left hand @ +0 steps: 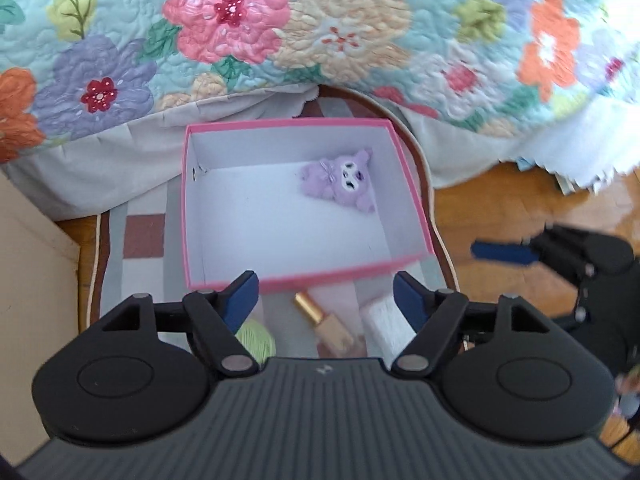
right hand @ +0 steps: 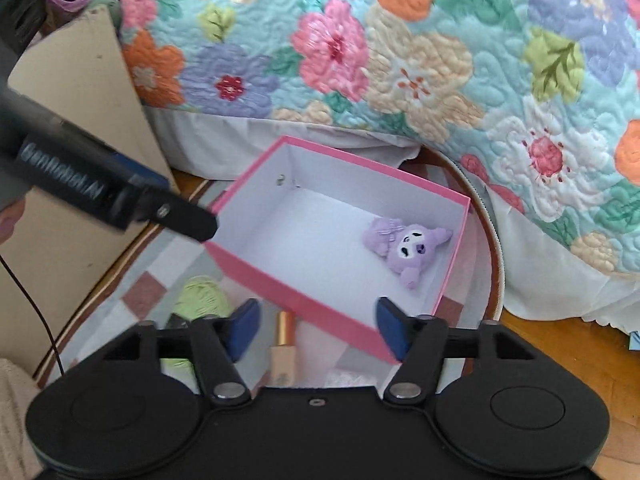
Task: Organize objects
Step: 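Lift the left tool out of the box and back over the rug, then lower the left tool onto the green yarn skein and close it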
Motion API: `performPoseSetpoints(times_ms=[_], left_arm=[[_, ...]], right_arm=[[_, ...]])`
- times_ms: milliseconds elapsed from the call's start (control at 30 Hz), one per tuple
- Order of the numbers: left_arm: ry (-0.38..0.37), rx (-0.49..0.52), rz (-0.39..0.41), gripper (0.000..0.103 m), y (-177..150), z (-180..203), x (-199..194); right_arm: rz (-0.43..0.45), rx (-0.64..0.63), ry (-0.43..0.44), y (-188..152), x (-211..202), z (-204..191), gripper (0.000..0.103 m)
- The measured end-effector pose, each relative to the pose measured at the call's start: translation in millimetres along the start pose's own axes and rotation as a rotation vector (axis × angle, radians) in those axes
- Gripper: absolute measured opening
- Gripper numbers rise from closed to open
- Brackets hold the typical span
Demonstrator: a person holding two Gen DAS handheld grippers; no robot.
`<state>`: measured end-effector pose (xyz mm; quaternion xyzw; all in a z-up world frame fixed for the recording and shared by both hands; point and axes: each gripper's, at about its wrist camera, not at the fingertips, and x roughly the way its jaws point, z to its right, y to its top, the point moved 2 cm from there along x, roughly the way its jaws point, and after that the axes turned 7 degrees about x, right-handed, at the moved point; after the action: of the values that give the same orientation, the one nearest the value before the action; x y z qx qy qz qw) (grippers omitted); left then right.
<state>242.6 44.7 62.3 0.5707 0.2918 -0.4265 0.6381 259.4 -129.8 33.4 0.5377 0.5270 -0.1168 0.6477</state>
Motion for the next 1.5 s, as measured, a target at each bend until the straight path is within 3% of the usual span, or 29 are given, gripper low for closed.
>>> performPoseSetpoints(times_ms=[167, 433, 600, 800, 1000, 1167, 1267, 1500], left_arm=[[-0.020, -0.015, -0.031, 0.077, -37, -2, -30], [0.005, -0.017, -0.062, 0.083, -82, 0, -53], [0.020, -0.034, -0.075, 0.084, -105, -8, -59], [0.050, -0.067, -0.088, 0.091, -123, -20, -50], [0.020, -0.118, -0.066, 0.092, -132, -34, -37], [0.032, -0.116, -0.014, 0.092, -141, -51, -12], [0.086, -0.132, -0.010, 0.092, -147, -67, 7], [0.028, -0.212, -0.020, 0.092, -157, -95, 48]], right_arm=[[-0.052, -0.011, 0.076, -13, -27, -22, 0.080], [-0.117, -0.062, 0.126, -39, -59, -65, 0.090], [-0.174, -0.135, 0.157, -57, -61, -92, 0.091], [-0.237, -0.107, 0.233, -72, -42, -113, 0.091], [-0.146, -0.158, 0.258, -76, -21, -131, 0.091], [-0.068, -0.114, 0.284, -73, 4, -132, 0.091], [-0.082, -0.065, 0.234, -78, 27, -126, 0.091], [-0.052, -0.020, 0.166, -91, 77, -115, 0.091]])
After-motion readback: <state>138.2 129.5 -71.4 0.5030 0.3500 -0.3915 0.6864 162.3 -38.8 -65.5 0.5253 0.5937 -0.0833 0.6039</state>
